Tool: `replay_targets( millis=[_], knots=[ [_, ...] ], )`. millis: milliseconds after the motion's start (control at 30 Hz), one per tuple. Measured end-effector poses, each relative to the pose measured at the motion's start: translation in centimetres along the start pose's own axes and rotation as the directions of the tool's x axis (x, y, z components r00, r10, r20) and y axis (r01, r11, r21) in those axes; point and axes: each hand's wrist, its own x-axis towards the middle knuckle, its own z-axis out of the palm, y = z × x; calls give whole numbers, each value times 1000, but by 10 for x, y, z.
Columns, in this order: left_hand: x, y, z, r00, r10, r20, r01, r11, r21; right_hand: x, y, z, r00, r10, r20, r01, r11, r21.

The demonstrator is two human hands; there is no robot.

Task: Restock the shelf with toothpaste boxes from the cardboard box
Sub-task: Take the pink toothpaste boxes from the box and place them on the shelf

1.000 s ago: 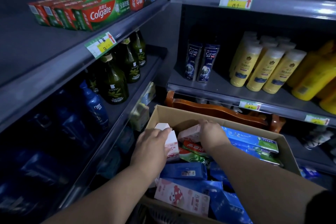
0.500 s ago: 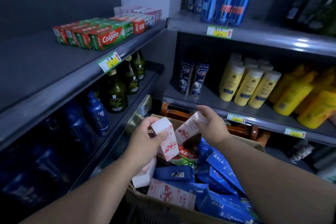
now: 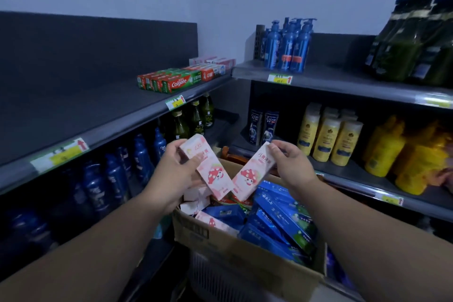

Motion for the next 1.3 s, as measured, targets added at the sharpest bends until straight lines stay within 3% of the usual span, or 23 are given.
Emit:
replay_targets(
  millis=[333, 567, 867, 1300],
  knots=[
    [-133, 39, -40, 983, 73, -166, -63, 996, 62, -94, -44, 17, 961, -102, 258, 67, 988, 139],
    [-204, 79, -115, 930, 181, -319, -138, 979, 152, -161, -98, 79, 853, -237, 466, 171, 969, 180],
    [-298, 132, -265, 838, 284, -467, -181, 950, 254, -269, -178, 222, 682, -347, 644, 156, 929, 335],
    [-395, 182, -506, 705, 348, -617, -149, 924, 352, -416, -243, 449, 503, -404, 764, 143, 910, 388]
  ],
)
